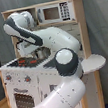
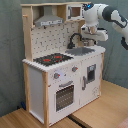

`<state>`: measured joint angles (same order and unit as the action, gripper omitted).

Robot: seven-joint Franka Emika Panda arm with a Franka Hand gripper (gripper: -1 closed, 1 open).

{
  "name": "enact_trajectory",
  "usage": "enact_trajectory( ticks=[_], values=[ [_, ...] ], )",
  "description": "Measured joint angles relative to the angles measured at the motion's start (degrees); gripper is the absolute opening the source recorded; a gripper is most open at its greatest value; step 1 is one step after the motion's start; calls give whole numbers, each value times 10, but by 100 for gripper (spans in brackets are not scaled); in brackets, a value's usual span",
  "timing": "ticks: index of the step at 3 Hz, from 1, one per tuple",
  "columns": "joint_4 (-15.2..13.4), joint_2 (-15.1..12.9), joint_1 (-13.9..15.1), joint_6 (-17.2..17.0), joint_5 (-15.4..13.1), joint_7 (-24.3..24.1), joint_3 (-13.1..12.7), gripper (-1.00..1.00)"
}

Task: Play with the kitchen

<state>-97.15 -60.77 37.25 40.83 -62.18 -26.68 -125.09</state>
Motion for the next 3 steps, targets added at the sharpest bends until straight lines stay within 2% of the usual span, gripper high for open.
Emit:
enact_trajectory(
  ticks=[2,3],
  values=[
    [2,-1,38,16,-25,108,5,-100],
    [2,-16,49,27,-57,152,11,-100]
  ],
)
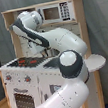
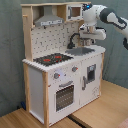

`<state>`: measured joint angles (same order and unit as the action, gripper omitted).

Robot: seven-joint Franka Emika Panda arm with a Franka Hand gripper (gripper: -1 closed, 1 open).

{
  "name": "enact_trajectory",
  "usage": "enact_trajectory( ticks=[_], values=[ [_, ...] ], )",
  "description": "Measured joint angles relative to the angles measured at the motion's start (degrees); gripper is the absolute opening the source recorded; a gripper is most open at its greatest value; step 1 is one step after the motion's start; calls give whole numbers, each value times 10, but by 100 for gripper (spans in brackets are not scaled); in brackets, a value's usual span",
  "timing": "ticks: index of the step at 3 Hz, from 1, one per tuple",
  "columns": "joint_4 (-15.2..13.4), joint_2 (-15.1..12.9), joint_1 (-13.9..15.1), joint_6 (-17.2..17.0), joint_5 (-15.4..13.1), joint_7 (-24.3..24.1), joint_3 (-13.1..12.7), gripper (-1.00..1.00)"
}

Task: Play with the kitchen

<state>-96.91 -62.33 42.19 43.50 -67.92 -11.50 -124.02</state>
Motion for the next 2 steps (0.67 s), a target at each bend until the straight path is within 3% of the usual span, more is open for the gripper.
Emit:
enact_trajectory(
  ticks=[2],
  values=[
    [12,-67,13,19,-67,55,30,-100]
  ],
)
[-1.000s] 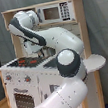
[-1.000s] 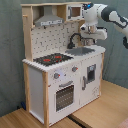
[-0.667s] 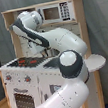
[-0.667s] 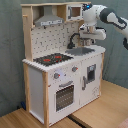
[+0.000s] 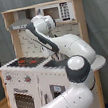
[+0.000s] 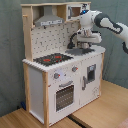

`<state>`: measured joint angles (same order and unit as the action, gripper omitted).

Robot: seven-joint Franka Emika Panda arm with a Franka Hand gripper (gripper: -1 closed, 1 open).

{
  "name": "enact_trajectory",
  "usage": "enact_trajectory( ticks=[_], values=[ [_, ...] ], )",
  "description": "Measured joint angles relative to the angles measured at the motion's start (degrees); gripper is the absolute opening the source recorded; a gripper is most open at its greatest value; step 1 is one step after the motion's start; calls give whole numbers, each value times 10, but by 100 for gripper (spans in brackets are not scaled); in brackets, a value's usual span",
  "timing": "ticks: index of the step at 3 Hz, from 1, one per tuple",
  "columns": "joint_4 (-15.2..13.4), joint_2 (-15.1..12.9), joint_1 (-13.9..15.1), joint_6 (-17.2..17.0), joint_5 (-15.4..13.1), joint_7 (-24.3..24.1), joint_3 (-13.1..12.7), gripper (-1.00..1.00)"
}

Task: Play with the kitchen

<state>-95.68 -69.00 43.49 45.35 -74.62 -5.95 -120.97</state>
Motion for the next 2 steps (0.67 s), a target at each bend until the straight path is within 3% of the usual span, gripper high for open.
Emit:
enact_trajectory(
  ticks=[1,2],
  values=[
    [9,-3,31,15,-10,13,47,-100],
    [7,-8,42,29,-12,14,65,-100]
  ],
)
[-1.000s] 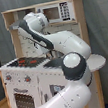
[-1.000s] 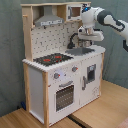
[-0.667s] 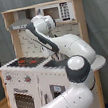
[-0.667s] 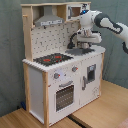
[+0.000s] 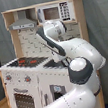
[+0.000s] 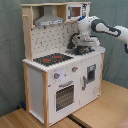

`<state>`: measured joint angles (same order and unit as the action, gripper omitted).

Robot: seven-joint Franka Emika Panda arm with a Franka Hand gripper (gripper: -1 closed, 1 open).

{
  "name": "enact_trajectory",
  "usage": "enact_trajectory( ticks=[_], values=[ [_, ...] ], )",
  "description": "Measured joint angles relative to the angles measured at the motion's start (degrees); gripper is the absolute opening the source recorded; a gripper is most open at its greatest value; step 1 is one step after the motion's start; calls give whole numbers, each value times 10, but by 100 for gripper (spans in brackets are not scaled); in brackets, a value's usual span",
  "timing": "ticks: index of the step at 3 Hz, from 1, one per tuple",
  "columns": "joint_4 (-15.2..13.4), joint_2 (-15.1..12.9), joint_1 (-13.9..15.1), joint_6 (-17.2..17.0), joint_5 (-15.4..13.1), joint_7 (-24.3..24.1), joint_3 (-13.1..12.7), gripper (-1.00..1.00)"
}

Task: Play with the kitchen

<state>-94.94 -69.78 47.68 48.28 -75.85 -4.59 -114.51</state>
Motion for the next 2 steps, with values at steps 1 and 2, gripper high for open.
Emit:
enact_trajectory(
  ticks=[1,2],
  values=[
    [0,0,2,3,0,0,3,100],
    [-2,0,5,12,0,-2,13,100]
  ],
)
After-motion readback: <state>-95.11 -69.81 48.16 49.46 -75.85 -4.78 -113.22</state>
